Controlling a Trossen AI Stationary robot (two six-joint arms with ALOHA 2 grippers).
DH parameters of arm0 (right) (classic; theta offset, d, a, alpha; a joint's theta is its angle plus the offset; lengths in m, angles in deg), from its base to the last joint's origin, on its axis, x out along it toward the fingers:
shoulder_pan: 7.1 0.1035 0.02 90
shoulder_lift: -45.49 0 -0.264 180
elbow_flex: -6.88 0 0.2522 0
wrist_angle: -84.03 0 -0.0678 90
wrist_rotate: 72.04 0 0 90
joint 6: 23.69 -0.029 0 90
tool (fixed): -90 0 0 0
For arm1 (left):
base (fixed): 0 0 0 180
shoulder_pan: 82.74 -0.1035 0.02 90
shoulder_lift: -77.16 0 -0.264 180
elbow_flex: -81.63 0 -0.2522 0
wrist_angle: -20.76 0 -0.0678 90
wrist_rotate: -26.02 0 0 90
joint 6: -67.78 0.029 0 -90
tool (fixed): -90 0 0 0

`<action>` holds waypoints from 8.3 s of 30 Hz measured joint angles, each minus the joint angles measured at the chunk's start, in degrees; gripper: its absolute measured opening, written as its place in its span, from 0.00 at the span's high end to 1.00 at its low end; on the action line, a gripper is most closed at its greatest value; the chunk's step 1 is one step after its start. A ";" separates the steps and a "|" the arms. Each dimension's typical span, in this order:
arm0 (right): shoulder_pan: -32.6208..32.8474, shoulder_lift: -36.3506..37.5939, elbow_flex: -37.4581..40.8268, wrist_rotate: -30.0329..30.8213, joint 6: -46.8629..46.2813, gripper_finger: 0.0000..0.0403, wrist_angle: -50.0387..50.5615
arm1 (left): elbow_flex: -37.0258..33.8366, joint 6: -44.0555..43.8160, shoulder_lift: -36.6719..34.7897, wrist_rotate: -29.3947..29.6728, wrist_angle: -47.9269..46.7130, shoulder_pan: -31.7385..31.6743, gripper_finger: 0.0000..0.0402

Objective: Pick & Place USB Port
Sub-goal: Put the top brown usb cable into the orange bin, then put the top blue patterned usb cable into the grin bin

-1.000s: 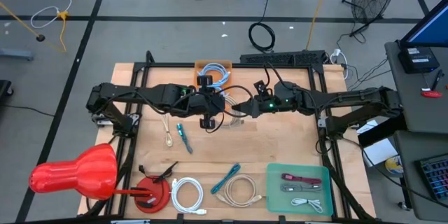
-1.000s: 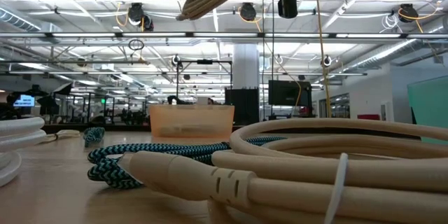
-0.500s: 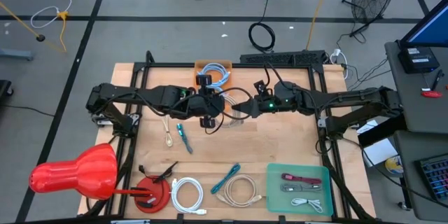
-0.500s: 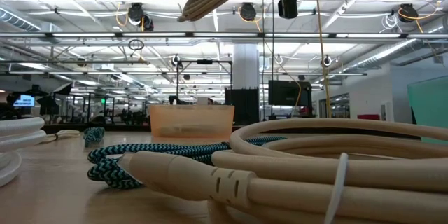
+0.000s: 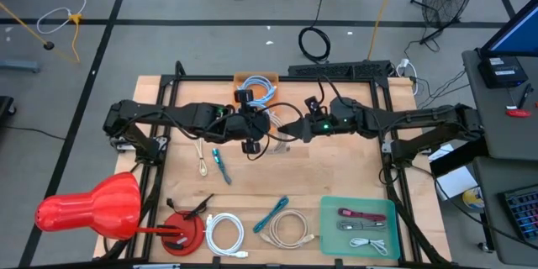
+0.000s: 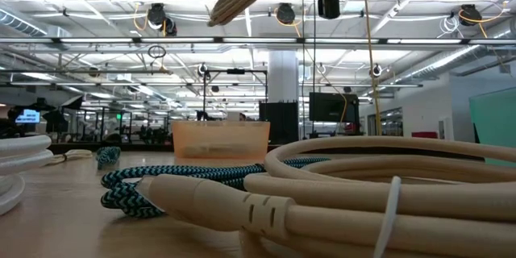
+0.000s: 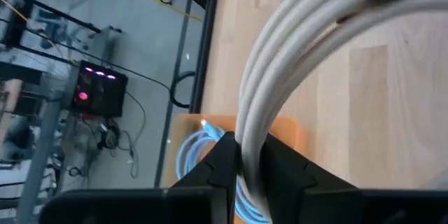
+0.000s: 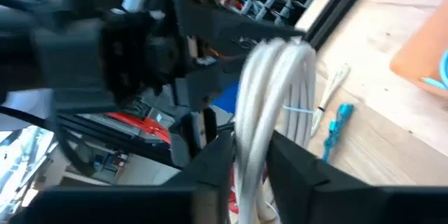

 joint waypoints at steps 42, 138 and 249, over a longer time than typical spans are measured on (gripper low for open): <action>10.68 2.93 -0.04 4.36 4.53 0.60 -7.77 | -0.07 -0.67 19.00 -22.71 -3.37 -32.85 0.91; 7.35 2.91 0.02 -12.23 6.78 0.60 11.98 | -23.04 -88.76 -11.32 -34.25 -15.27 -0.10 0.62; 2.91 5.18 -0.04 -12.40 12.01 0.60 -12.30 | -27.92 -66.05 -12.55 -18.82 64.41 5.78 0.99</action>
